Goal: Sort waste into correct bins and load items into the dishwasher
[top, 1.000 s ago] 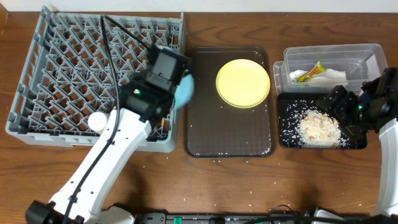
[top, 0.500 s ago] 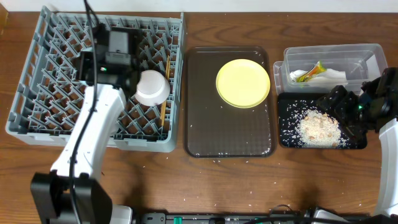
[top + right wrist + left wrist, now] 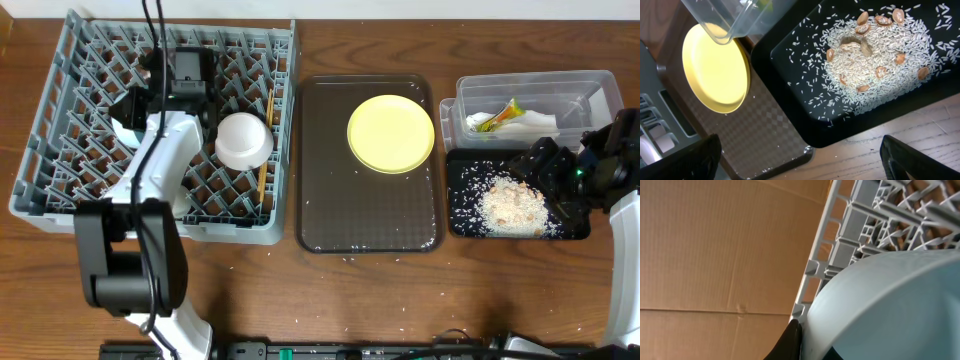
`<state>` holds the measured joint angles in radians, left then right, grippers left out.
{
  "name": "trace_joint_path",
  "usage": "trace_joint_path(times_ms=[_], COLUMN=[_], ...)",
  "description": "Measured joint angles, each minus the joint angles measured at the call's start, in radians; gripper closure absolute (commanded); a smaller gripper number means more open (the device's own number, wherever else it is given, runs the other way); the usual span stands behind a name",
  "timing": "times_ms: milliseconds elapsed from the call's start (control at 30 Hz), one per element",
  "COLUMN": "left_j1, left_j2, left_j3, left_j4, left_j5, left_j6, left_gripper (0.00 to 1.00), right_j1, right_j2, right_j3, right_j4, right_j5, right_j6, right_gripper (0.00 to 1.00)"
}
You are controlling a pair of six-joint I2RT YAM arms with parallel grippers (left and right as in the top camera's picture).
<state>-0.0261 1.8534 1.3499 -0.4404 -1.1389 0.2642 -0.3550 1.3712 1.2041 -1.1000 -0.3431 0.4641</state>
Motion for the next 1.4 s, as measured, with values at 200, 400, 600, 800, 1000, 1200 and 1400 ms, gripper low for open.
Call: trace_joint_path(times_ms=[200,400,600,800,1000,1200,1400], left_j1=[0.0,-0.022,-0.067,-0.068,-0.076,-0.076,-0.052], left_j2=[0.024,0.024,0.025,0.025,0.025,0.025,0.025], left_j3=[-0.002,-0.002,-0.002,-0.002,-0.008,-0.031,-0.035], left_j4=[-0.002,-0.003,-0.003,-0.004,-0.021,0.001,0.04], left_j5=[-0.044,-0.054,-0.073,-0.092,-0.077,-0.109,-0.155], left_j6=[-0.025,-0.051,-0.058,-0.058,-0.074,-0.082,-0.045], left_gripper=[0.93,0.92,0.92,0.92,0.92,0.92,0.92], right_j1=[0.0,0.0,0.0,0.0,0.0,0.0,0.0], right_j2=[0.0,0.0,0.0,0.0,0.0,0.0,0.0], right_j3=[0.0,0.0,0.0,0.0,0.0,0.0,0.0], right_j4=[0.0,0.0,0.0,0.0,0.0,0.0,0.0], right_j5=[0.0,0.0,0.0,0.0,0.0,0.0,0.0], right_j6=[0.0,0.0,0.0,0.0,0.0,0.0,0.0], right_gripper=[0.01,0.01,0.01,0.01,0.01,0.01,0.01])
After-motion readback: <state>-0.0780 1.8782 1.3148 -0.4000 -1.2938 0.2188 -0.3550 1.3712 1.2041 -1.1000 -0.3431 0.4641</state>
